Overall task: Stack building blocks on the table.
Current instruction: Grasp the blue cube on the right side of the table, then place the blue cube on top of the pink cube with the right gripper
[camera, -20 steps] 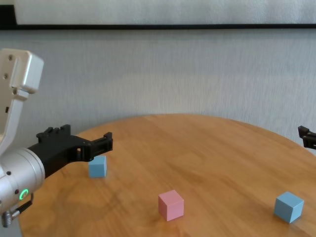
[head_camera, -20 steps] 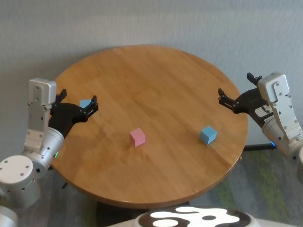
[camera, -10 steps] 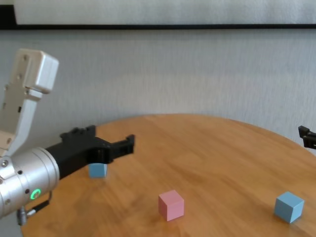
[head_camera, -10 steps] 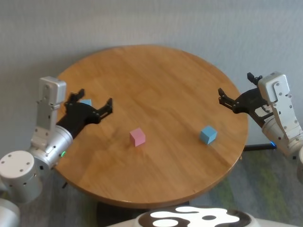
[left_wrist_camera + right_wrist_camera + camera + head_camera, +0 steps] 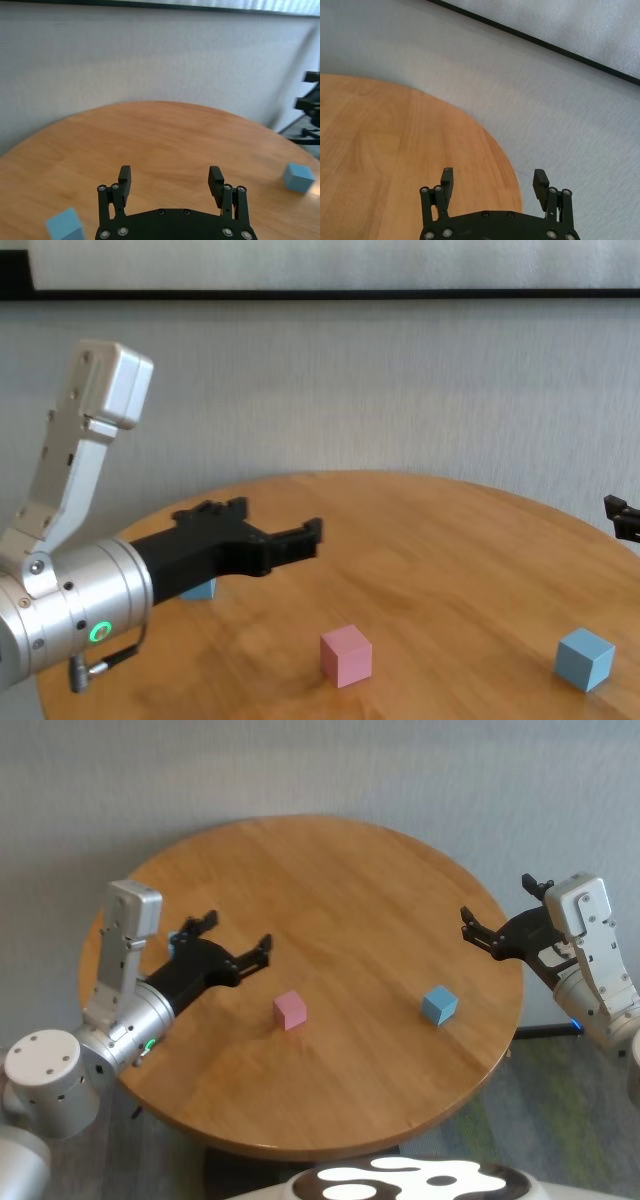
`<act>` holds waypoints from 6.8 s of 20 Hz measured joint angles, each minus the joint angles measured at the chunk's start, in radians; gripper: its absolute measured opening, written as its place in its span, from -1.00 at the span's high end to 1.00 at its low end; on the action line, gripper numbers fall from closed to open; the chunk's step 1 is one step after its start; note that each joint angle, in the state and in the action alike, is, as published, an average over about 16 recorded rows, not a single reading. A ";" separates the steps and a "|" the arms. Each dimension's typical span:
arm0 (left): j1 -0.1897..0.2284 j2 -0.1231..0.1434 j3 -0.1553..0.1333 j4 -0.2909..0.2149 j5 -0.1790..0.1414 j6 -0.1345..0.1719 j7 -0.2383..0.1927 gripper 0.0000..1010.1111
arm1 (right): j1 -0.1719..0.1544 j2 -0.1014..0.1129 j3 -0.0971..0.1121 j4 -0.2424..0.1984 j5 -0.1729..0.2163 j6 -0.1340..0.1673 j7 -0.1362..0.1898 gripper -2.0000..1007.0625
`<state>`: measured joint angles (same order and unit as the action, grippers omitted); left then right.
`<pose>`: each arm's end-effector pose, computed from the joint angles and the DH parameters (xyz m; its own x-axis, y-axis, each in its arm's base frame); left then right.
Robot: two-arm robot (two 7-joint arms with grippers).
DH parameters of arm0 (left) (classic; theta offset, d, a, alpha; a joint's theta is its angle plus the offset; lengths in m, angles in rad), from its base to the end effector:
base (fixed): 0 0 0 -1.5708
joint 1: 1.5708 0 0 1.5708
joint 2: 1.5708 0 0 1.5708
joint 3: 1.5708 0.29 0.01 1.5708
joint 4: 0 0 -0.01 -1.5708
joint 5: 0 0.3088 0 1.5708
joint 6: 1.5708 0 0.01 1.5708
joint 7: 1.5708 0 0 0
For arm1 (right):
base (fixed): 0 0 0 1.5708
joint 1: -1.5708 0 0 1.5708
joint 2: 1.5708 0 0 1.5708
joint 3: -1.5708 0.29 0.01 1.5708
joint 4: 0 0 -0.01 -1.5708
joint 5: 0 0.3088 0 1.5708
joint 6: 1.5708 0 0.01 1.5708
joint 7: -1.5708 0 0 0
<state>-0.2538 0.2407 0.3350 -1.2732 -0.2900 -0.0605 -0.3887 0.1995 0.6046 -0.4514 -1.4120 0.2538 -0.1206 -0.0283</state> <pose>0.3871 -0.0059 -0.3186 0.5887 0.8083 -0.0071 -0.8065 0.5879 0.0633 0.3581 -0.0826 -0.3023 0.2923 -0.8803 0.3737 0.9552 0.2874 -0.0702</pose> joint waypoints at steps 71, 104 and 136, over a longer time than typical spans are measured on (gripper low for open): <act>-0.021 0.013 0.025 0.021 -0.036 -0.024 -0.068 -0.98 | -0.026 -0.017 0.049 -0.052 0.100 0.474 0.357 -1.00; -0.021 0.013 0.025 0.021 -0.036 -0.024 -0.068 -0.98 | -0.011 -0.062 0.062 -0.023 0.064 0.485 0.379 -0.70; -0.021 0.013 0.025 0.021 -0.036 -0.024 -0.068 -0.98 | -0.021 -0.084 0.060 -0.093 0.056 0.479 0.386 0.29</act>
<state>-0.2745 0.2533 0.3601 -1.2526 -0.3257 -0.0850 -0.4568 0.1780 0.5209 -0.3916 -1.5047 0.3096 0.3584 0.3573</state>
